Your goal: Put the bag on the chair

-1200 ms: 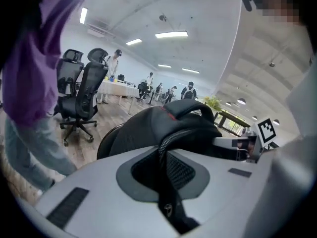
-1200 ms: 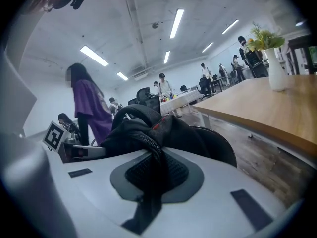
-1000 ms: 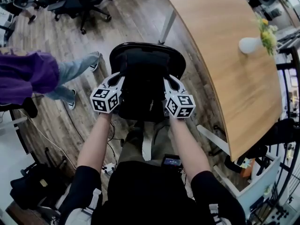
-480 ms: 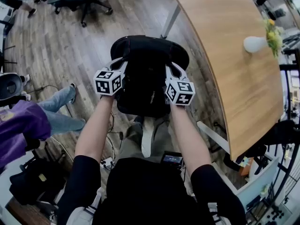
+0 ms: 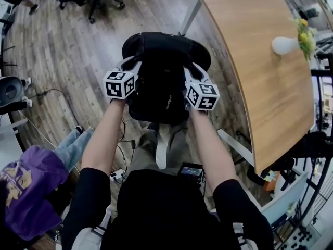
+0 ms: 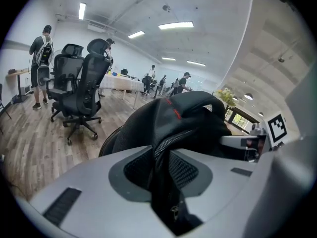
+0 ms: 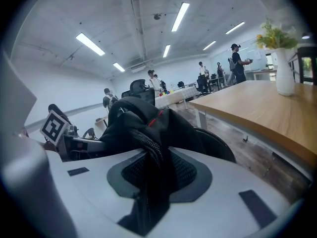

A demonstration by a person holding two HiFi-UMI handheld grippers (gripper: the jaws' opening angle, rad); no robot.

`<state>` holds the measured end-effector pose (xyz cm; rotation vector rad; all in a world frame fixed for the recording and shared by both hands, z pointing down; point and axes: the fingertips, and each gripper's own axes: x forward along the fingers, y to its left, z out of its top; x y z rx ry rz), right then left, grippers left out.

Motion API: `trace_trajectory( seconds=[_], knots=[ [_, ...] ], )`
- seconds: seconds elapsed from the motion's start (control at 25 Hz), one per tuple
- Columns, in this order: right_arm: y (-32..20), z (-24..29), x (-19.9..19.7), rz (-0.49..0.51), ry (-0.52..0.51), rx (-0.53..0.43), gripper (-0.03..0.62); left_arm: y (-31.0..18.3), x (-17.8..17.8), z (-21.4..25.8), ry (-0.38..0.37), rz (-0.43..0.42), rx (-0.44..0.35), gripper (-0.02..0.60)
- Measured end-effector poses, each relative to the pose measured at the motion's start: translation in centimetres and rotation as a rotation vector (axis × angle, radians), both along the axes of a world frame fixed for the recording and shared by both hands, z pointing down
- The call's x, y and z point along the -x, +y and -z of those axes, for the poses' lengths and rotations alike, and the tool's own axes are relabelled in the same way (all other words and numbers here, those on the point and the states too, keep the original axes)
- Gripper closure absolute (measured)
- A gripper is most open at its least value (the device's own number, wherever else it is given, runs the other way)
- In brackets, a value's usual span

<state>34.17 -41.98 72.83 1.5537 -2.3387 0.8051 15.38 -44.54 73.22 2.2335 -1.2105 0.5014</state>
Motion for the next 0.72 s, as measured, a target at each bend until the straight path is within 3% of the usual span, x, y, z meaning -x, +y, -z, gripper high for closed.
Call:
trace_trajectory(
  seconds=[0.2, 0.72],
  knots=[
    [0.1, -0.6, -0.8, 0.016, -0.002, 0.018, 0.437, 0.2, 0.6, -0.3, -0.010, 0.016, -0.012, 0.433],
    [3.5, 0.0, -0.4, 0.042, 0.008, 0.014, 0.399, 3.8, 1.6, 0.9, -0.043, -0.013, -0.058, 0.416]
  ],
)
